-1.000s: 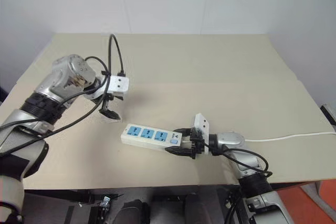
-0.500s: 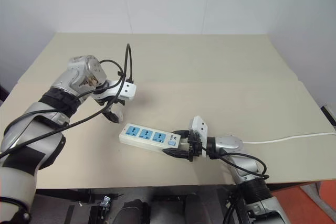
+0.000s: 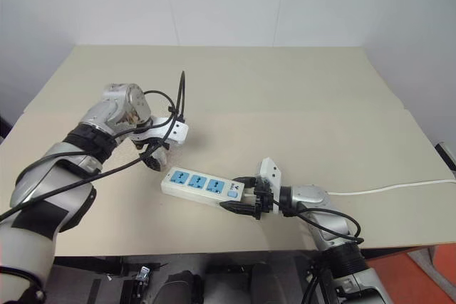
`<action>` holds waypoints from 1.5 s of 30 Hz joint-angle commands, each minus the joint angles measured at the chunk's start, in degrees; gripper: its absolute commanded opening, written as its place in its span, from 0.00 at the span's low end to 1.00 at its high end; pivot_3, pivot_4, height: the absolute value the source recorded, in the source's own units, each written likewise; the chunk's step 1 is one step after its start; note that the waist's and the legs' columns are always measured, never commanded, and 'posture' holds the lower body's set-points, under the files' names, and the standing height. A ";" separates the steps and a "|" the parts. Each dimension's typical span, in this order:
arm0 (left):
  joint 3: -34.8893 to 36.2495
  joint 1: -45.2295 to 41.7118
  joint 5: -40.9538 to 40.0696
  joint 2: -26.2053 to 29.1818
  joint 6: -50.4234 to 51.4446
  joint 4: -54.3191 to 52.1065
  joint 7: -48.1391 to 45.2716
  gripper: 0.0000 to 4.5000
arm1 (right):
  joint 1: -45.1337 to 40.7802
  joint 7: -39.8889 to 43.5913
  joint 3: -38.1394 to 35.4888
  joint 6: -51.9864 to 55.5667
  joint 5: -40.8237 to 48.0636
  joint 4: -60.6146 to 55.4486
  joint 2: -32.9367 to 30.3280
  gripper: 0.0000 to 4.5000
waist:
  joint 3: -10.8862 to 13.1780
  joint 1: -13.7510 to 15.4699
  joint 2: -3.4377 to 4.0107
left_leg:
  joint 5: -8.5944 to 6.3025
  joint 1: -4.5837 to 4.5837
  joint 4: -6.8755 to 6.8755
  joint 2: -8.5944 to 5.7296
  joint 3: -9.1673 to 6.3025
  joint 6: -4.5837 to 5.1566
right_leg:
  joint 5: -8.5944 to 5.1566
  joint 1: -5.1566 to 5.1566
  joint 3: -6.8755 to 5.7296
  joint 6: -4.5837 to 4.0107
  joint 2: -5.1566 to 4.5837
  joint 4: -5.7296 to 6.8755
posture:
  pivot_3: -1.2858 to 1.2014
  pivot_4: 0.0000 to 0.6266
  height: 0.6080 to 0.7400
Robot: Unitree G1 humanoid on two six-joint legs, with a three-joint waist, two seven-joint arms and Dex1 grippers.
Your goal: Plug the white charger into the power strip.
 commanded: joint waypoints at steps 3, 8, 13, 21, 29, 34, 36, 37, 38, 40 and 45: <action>0.43 -0.04 1.14 -0.40 -0.12 -0.42 -0.08 0.47 | 0.80 -0.42 1.46 0.77 -0.74 -1.16 0.37 0.76 | 0.00 0.01 0.00 | 0.00 0.00 0.00 0.00 0.00 0.00 | 0.00 0.00 0.00 0.00 0.00 -0.01 | 0.52 0.24 1.00; 0.84 -0.08 1.29 -0.74 0.10 -0.48 0.31 0.23 | 0.74 -0.39 1.61 0.81 -0.76 -1.12 0.29 0.76 | 0.00 0.00 0.00 | 0.00 0.01 0.00 0.00 0.00 0.00 | 0.00 0.00 0.00 0.00 0.00 0.02 | 0.52 0.24 1.00; 4.20 -0.71 -1.65 -1.29 1.00 -1.59 1.84 0.23 | 0.65 -0.26 1.72 0.72 -0.82 -0.84 0.22 0.76 | 0.00 0.02 0.00 | 0.00 0.01 0.00 0.00 -0.01 0.00 | 0.00 0.00 0.00 0.00 0.00 0.01 | 0.52 0.24 1.00; 22.56 -2.03 -19.16 -0.98 10.84 -9.60 1.50 0.23 | 0.72 0.93 1.65 0.50 -0.57 -0.82 -0.48 0.76 | 0.00 -0.03 0.00 | 0.00 -0.01 0.01 0.00 -0.03 0.00 | 0.00 0.00 -0.02 0.00 -0.02 0.01 | 0.52 0.24 1.00; 47.54 11.27 -43.88 -5.54 25.21 -24.62 12.20 0.23 | 0.12 2.12 1.96 -0.63 -1.40 0.74 -0.78 0.76 | -0.05 -0.22 0.08 | 0.00 0.09 0.01 0.01 -0.05 0.00 | 0.01 0.04 -0.02 0.01 -0.05 0.07 | 0.52 0.24 1.00; 53.55 27.75 -52.10 -12.63 13.45 -36.26 16.76 0.23 | 0.14 2.82 2.20 -0.69 -1.52 1.04 -0.58 0.76 | -0.07 0.14 0.11 | 0.01 0.16 0.07 0.01 -0.10 -0.01 | 0.03 0.19 -0.08 -0.02 -0.05 0.09 | 0.52 0.24 1.00; 53.09 31.92 -54.30 -14.18 11.62 -38.41 15.64 0.23 | 0.05 3.04 2.26 -0.75 -1.56 1.26 -0.50 0.76 | -0.08 0.31 0.08 | 0.00 0.29 0.06 -0.01 -0.06 -0.01 | 0.03 0.34 -0.09 -0.02 -0.14 0.02 | 0.52 0.24 1.00; 52.67 33.00 -54.94 -14.49 10.67 -38.73 15.23 0.23 | 0.03 3.11 2.27 -0.79 -1.58 1.34 -0.48 0.76 | -0.08 0.34 0.08 | 0.01 0.27 0.07 -0.02 -0.06 -0.02 | 0.05 0.34 -0.11 -0.02 -0.14 0.00 | 0.52 0.24 1.00; 51.56 34.13 -55.17 -14.34 9.40 -38.48 13.51 0.23 | -0.04 3.17 2.29 -0.93 -1.63 1.44 -0.45 0.76 | -0.08 0.36 0.07 | 0.01 0.27 0.10 -0.04 -0.05 -0.02 | 0.05 0.34 -0.10 -0.02 -0.15 0.04 | 0.52 0.24 1.00; 49.81 35.49 -54.87 -14.05 7.85 -37.21 12.55 0.23 | -0.13 3.22 2.35 -1.04 -1.69 1.54 -0.43 0.76 | -0.08 0.34 0.08 | 0.01 0.33 0.11 -0.03 -0.07 -0.03 | 0.07 0.38 -0.10 -0.06 -0.09 0.05 | 0.52 0.24 1.00; 45.17 35.80 -54.88 -12.50 4.16 -31.12 4.67 0.23 | 0.10 3.13 2.47 -0.79 -1.63 1.21 -0.62 0.76 | -0.09 0.19 0.08 | 0.01 0.50 0.06 -0.04 -0.05 -0.02 | 0.06 0.54 -0.07 -0.05 -0.08 -0.03 | 0.52 0.24 1.00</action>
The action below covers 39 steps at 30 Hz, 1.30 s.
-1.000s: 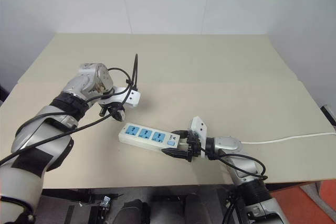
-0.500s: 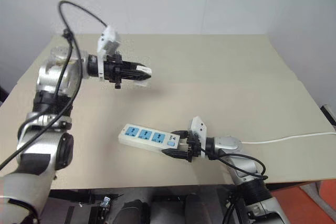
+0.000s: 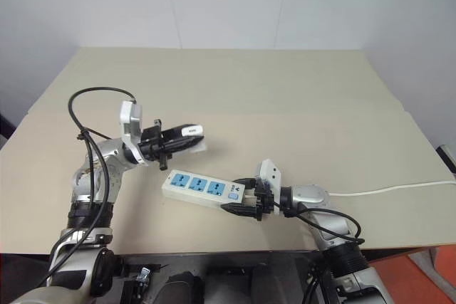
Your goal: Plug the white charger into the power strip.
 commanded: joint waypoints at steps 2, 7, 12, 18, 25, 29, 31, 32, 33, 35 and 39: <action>-4.03 -2.42 -1.15 1.81 -1.04 5.44 -7.49 0.23 | 0.66 1.12 1.51 0.40 -0.58 -0.39 -0.23 0.76 | 0.00 -0.01 0.00 | 0.00 -0.02 0.00 0.01 0.00 0.00 | 0.00 -0.02 -0.01 0.00 0.02 0.00 | 0.52 0.24 1.00; -8.23 -6.96 -4.64 3.25 0.91 13.82 -11.57 0.23 | 0.91 1.24 1.42 0.55 -0.47 -0.65 -0.52 0.76 | 0.00 0.01 0.00 | 0.00 -0.04 0.01 0.00 -0.01 0.00 | 0.00 -0.02 -0.01 0.00 0.02 0.00 | 0.52 0.24 1.00; -12.82 -9.66 -6.35 4.23 -0.95 19.98 -11.78 0.23 | 0.96 1.01 1.63 0.40 -0.78 -0.66 -0.49 0.76 | 0.00 -0.09 -0.01 | -0.01 -0.06 -0.01 0.00 -0.01 0.02 | -0.01 -0.04 0.00 0.01 0.02 -0.03 | 0.52 0.24 1.00; -17.88 -11.12 -14.93 5.95 3.74 22.64 -11.78 0.23 | 1.24 1.02 1.68 0.38 -0.85 -0.85 -0.64 0.76 | 0.00 -0.08 -0.01 | -0.01 -0.11 0.00 0.01 -0.04 0.02 | -0.01 -0.08 -0.01 0.02 0.02 -0.01 | 0.52 0.24 1.00; -24.58 -9.92 -18.19 7.40 3.12 21.28 -11.78 0.23 | 1.38 1.18 1.71 0.19 -0.78 -0.69 -0.57 0.76 | 0.00 -0.06 -0.01 | -0.01 -0.12 0.00 0.00 -0.04 0.02 | -0.01 -0.08 -0.01 0.02 0.03 -0.02 | 0.52 0.24 1.00; -26.47 -9.32 -19.69 8.23 0.83 20.73 -11.78 0.23 | 1.72 1.92 1.43 -6.01 -1.57 0.58 0.29 0.76 | 0.00 -0.02 -0.01 | -0.01 -0.14 -0.01 0.01 -0.04 0.02 | -0.02 -0.10 -0.01 0.02 0.03 -0.04 | 0.52 0.24 1.00; -26.76 -9.33 -20.37 8.45 0.54 20.83 -11.78 0.23 | 1.82 2.22 1.45 -8.37 -1.99 1.25 0.57 0.76 | 0.00 -0.04 -0.01 | -0.01 -0.15 -0.01 0.01 -0.04 0.02 | -0.02 -0.10 -0.01 0.02 0.03 -0.04 | 0.52 0.24 1.00; -26.98 -9.27 -20.64 8.63 0.40 20.73 -11.78 0.23 | 1.89 2.40 1.40 -9.31 -2.07 1.62 0.76 0.76 | 0.00 -0.04 -0.01 | -0.01 -0.14 -0.01 0.00 -0.04 0.02 | -0.02 -0.10 -0.01 0.02 0.03 -0.04 | 0.52 0.24 1.00; -27.23 -9.17 -20.83 8.82 0.21 20.56 -11.78 0.23 | 1.97 2.45 1.29 -10.49 -2.20 1.96 1.03 0.76 | 0.00 -0.06 -0.01 | -0.01 -0.14 -0.01 0.01 -0.04 0.02 | -0.02 -0.10 -0.01 0.02 0.03 -0.03 | 0.52 0.24 1.00; -27.88 -8.88 -21.18 9.18 -0.34 20.13 -11.78 0.23 | 2.20 1.75 0.98 -13.70 -3.21 2.80 1.72 0.76 | 0.00 -0.09 -0.01 | -0.01 -0.14 -0.01 0.01 -0.04 0.02 | -0.02 -0.11 -0.01 0.02 0.05 -0.03 | 0.52 0.24 1.00; -28.98 -8.65 -21.87 9.61 -1.36 19.84 -11.78 0.23 | 1.79 1.59 0.93 -17.54 -4.89 5.08 2.05 0.76 | 0.00 -0.23 -0.01 | -0.01 -0.12 -0.02 0.02 -0.04 0.02 | -0.02 -0.11 0.01 0.02 0.06 -0.02 | 0.52 0.24 1.00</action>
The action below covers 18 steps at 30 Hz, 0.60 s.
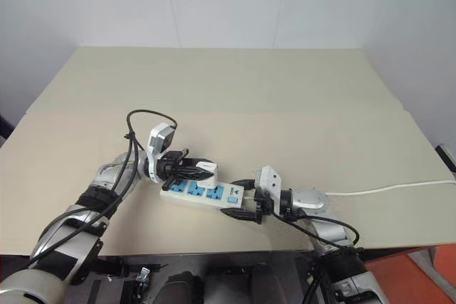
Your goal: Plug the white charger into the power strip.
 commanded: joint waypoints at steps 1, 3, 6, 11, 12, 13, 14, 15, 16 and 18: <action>-0.82 0.01 -1.67 0.61 -1.82 -1.99 -0.52 0.23 | -0.17 0.44 0.86 -2.94 -1.19 1.79 0.57 0.76 | 0.00 0.02 0.00 | 0.00 0.02 0.00 0.00 0.00 0.00 | 0.00 0.01 0.00 0.00 0.00 0.01 | 0.52 0.24 1.00; -1.66 0.03 -1.89 0.87 -2.31 -2.28 -0.52 0.23 | -0.31 0.60 0.81 -3.47 -1.41 2.40 0.64 0.76 | 0.00 0.02 0.00 | 0.00 0.05 0.00 0.00 0.00 0.00 | 0.00 0.03 0.01 0.00 0.01 0.02 | 0.52 0.24 1.00; -3.78 0.30 -2.33 1.68 -3.48 -3.50 -0.52 0.23 | -0.39 0.72 0.81 -3.68 -1.38 2.76 0.72 0.76 | 0.00 0.00 0.00 | 0.00 0.04 0.00 0.00 0.00 0.00 | 0.00 0.03 0.02 -0.01 0.02 0.01 | 0.52 0.24 1.00; -7.04 0.73 -1.99 2.22 -6.98 -3.36 -0.52 0.23 | -0.37 0.84 0.81 -3.51 -1.37 2.78 0.76 0.76 | 0.00 0.02 0.00 | 0.00 0.05 0.00 0.01 0.00 0.00 | 0.00 0.03 0.02 -0.01 0.02 0.01 | 0.52 0.24 1.00; -7.24 0.78 -1.67 1.95 -7.88 -2.85 -0.52 0.23 | -0.23 0.39 0.74 -3.20 -1.48 2.58 0.79 0.76 | 0.00 0.02 0.00 | 0.00 0.05 0.00 0.01 0.00 0.00 | 0.00 0.03 0.02 -0.01 0.02 0.02 | 0.52 0.24 1.00; -7.40 0.80 -1.48 1.78 -8.55 -2.48 -0.52 0.23 | -0.12 0.04 0.69 -2.96 -1.57 2.43 0.80 0.76 | 0.00 0.03 0.00 | 0.00 0.05 0.00 0.01 0.00 0.00 | 0.00 0.03 0.02 -0.01 0.02 0.01 | 0.52 0.24 1.00; -7.62 0.79 -1.40 1.66 -8.97 -2.18 -0.52 0.23 | -0.07 -0.03 0.68 -2.79 -1.54 2.38 0.80 0.76 | 0.00 0.04 0.00 | 0.00 0.05 0.00 0.01 0.00 0.00 | 0.00 0.02 0.03 -0.01 0.02 0.01 | 0.52 0.24 1.00; -7.76 0.80 -1.49 1.56 -9.15 -2.04 -0.52 0.23 | 0.01 0.02 0.71 -2.69 -1.45 2.30 0.81 0.76 | 0.00 0.04 0.00 | 0.00 0.05 0.00 0.01 0.00 0.00 | 0.00 0.03 0.02 -0.01 0.02 0.00 | 0.52 0.24 1.00; -7.90 0.79 -1.59 1.49 -9.33 -1.98 -0.52 0.23 | 0.07 0.12 0.75 -2.69 -1.38 2.24 0.80 0.76 | 0.00 0.04 0.00 | 0.00 0.05 0.00 0.01 0.00 0.00 | 0.00 0.03 0.03 -0.01 0.02 0.01 | 0.52 0.24 1.00; -7.96 0.70 -1.75 1.20 -9.55 -1.76 -0.52 0.23 | 0.14 0.24 0.80 -2.64 -1.27 2.15 0.76 0.76 | 0.00 0.05 0.00 | 0.00 0.06 0.00 0.01 0.00 0.00 | 0.00 0.04 0.03 -0.01 0.02 0.01 | 0.52 0.24 1.00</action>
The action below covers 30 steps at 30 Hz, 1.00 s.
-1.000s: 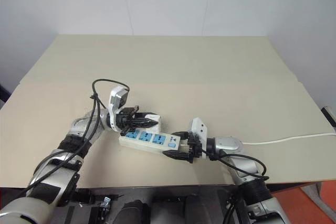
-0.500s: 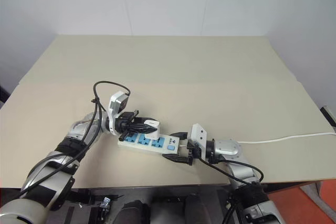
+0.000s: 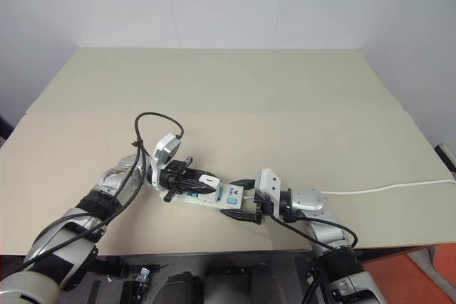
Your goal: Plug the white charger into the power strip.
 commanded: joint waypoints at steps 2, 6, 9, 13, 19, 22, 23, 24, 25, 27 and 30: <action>0.24 -0.95 -1.23 -1.27 -1.14 1.22 -0.44 0.23 | 0.37 -0.03 0.91 0.84 -0.40 -0.10 0.21 0.76 | 0.00 0.00 0.00 | 0.00 0.00 0.00 0.00 0.00 0.00 | 0.00 0.00 0.00 0.00 0.00 0.00 | 0.52 0.24 1.00; 0.21 -2.04 -0.76 -2.45 -1.68 3.44 -0.44 0.23 | 0.45 -0.01 0.94 1.04 -0.44 -0.27 0.09 0.76 | 0.00 0.01 0.00 | 0.00 0.00 0.00 0.00 0.00 0.00 | 0.00 0.00 0.00 0.00 0.00 -0.01 | 0.52 0.24 1.00; -0.50 -2.35 -0.52 -2.85 -1.68 4.49 -0.44 0.23 | 0.79 -0.46 0.94 1.32 -0.53 -0.67 0.12 0.76 | 0.00 -0.02 0.00 | 0.00 -0.01 0.00 0.00 0.00 0.00 | 0.00 0.00 0.00 0.00 0.01 -0.01 | 0.52 0.24 1.00; -0.87 -3.08 0.18 -3.61 -2.72 7.00 -0.44 0.23 | 1.40 -0.48 0.96 1.96 -0.24 -1.37 -0.10 0.76 | 0.00 0.07 0.00 | 0.00 -0.01 0.00 0.00 0.00 0.00 | 0.00 0.00 0.00 0.00 0.00 -0.02 | 0.52 0.24 1.00; -2.37 -4.22 0.90 -3.86 -4.20 9.42 -0.44 0.23 | 1.53 -0.64 0.90 2.29 -0.32 -1.73 -0.31 0.76 | 0.00 0.09 -0.01 | 0.00 0.00 -0.01 0.00 0.00 0.00 | -0.01 0.02 0.00 0.01 0.01 -0.02 | 0.52 0.24 1.00; -4.24 -4.35 0.88 -3.23 -4.89 9.61 -0.44 0.23 | 1.58 -0.64 0.99 2.47 -0.36 -1.90 -0.33 0.76 | -0.01 0.12 -0.01 | 0.00 0.00 -0.01 0.00 0.00 0.00 | 0.00 0.03 0.00 0.00 0.00 -0.03 | 0.52 0.24 1.00; -4.66 -4.36 0.68 -3.04 -4.93 9.55 -0.44 0.23 | 1.59 -0.63 1.03 2.55 -0.35 -1.96 -0.33 0.76 | -0.02 0.13 -0.02 | 0.00 0.01 -0.01 0.00 0.00 0.00 | -0.01 0.04 0.00 0.00 0.00 -0.03 | 0.52 0.24 1.00; -5.31 -4.40 0.45 -2.72 -4.90 9.37 -0.44 0.23 | 1.59 -0.62 1.08 2.61 -0.35 -1.99 -0.32 0.76 | -0.02 0.13 -0.02 | 0.00 0.02 -0.01 0.00 0.00 0.00 | -0.01 0.05 0.00 0.01 0.00 -0.03 | 0.52 0.24 1.00; -5.91 -4.40 -0.06 -2.37 -4.68 9.04 -0.44 0.23 | 1.58 -0.61 1.10 2.63 -0.35 -1.99 -0.32 0.76 | -0.02 0.12 -0.02 | 0.00 0.03 -0.01 0.00 -0.01 0.00 | -0.01 0.05 0.00 0.01 0.00 -0.02 | 0.52 0.24 1.00; -7.27 -4.37 -0.95 -1.57 -4.58 8.31 -0.44 0.23 | 1.59 -0.62 1.15 2.61 -0.37 -2.04 -0.33 0.76 | -0.02 0.07 -0.02 | 0.00 0.03 -0.02 0.00 0.00 0.00 | -0.01 0.04 0.00 0.01 0.01 -0.03 | 0.52 0.24 1.00; -10.12 -4.17 -1.93 0.12 -5.08 7.04 -0.44 0.23 | 1.57 -0.64 1.19 2.51 -0.44 -2.02 -0.34 0.76 | -0.02 0.05 -0.02 | 0.00 0.03 -0.03 0.00 0.00 0.01 | -0.01 0.04 0.01 0.01 0.00 -0.04 | 0.52 0.24 1.00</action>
